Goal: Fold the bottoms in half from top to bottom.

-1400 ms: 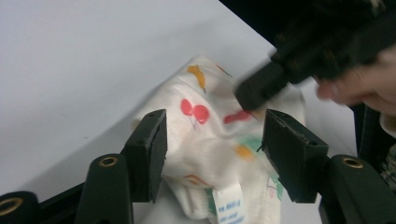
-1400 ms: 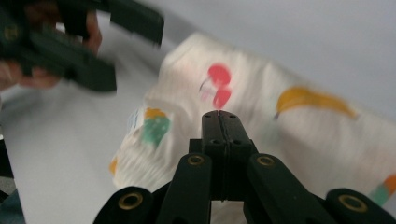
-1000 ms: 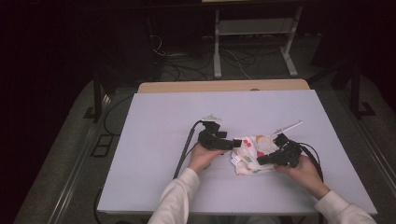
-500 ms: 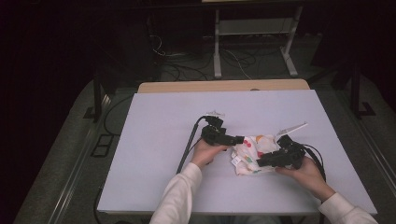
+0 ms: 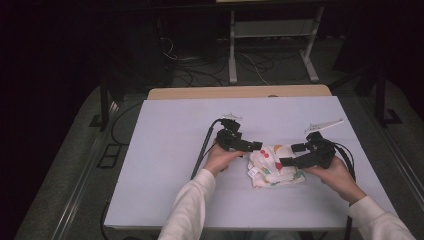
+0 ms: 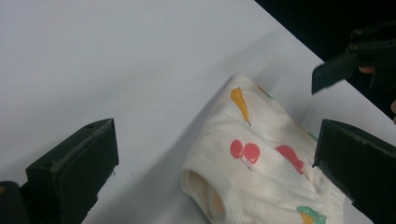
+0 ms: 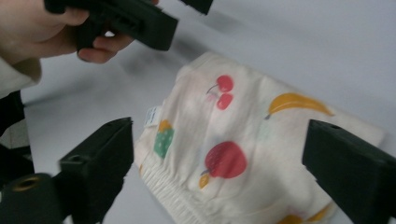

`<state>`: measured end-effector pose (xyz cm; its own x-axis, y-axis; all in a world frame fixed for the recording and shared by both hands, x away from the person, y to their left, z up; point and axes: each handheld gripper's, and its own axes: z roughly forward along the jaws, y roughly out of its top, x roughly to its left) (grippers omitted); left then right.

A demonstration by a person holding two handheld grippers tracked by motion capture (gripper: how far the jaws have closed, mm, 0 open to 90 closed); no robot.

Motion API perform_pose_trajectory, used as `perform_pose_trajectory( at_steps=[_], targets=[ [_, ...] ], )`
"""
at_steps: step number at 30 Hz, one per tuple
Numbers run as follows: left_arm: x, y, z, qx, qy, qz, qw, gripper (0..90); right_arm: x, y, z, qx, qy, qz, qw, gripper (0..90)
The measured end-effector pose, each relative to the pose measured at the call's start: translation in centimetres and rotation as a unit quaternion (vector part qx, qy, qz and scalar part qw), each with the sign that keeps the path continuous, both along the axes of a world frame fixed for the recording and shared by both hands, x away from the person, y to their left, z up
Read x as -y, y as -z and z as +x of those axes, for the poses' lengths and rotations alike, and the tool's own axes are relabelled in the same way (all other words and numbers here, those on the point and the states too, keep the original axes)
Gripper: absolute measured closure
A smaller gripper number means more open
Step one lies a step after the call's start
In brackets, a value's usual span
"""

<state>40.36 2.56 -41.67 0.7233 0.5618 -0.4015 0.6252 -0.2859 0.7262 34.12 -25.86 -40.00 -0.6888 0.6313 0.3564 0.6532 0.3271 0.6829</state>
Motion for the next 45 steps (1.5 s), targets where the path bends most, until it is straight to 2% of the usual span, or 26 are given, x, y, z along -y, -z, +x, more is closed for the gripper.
perform_pose_trajectory(
  at_steps=[5,11,15,21,28,31,39,45],
  targets=[
    [-0.1,-0.7,0.3,0.006,0.0,0.004,1.0,0.0,0.9,-0.7,0.9,0.002,0.013,0.005,0.9999,0.0],
    [-0.2,-1.2,0.7,0.008,0.006,0.011,0.9999,0.0,1.9,-1.2,1.9,0.002,0.021,0.013,0.9997,0.0],
    [-0.2,-1.4,1.1,0.003,0.009,0.015,0.9998,0.0,2.4,-1.2,2.7,-0.006,0.025,0.014,0.9996,0.0],
    [-0.4,-1.6,1.6,0.006,0.011,0.023,0.9997,0.0,3.1,-0.7,4.0,-0.014,0.035,0.018,0.9991,0.0],
    [-1.2,-1.1,2.4,0.005,-0.005,0.025,0.9997,0.0,3.5,0.0,4.7,-0.02,0.042,0.023,0.9986,0.0],
    [-1.5,-0.8,2.7,-0.001,-0.011,0.017,0.9998,0.0,3.6,0.3,5.0,-0.021,0.044,0.026,0.9985,0.0],
    [-1.7,-0.1,3.2,-0.007,-0.012,0.014,0.9998,0.0,3.5,1.2,5.6,-0.03,0.047,0.024,0.9982,0.0],
    [-1.5,0.4,3.2,-0.01,-0.005,0.02,0.9997,0.0,3.6,1.7,5.9,-0.033,0.053,0.021,0.9978,0.0]
  ],
)
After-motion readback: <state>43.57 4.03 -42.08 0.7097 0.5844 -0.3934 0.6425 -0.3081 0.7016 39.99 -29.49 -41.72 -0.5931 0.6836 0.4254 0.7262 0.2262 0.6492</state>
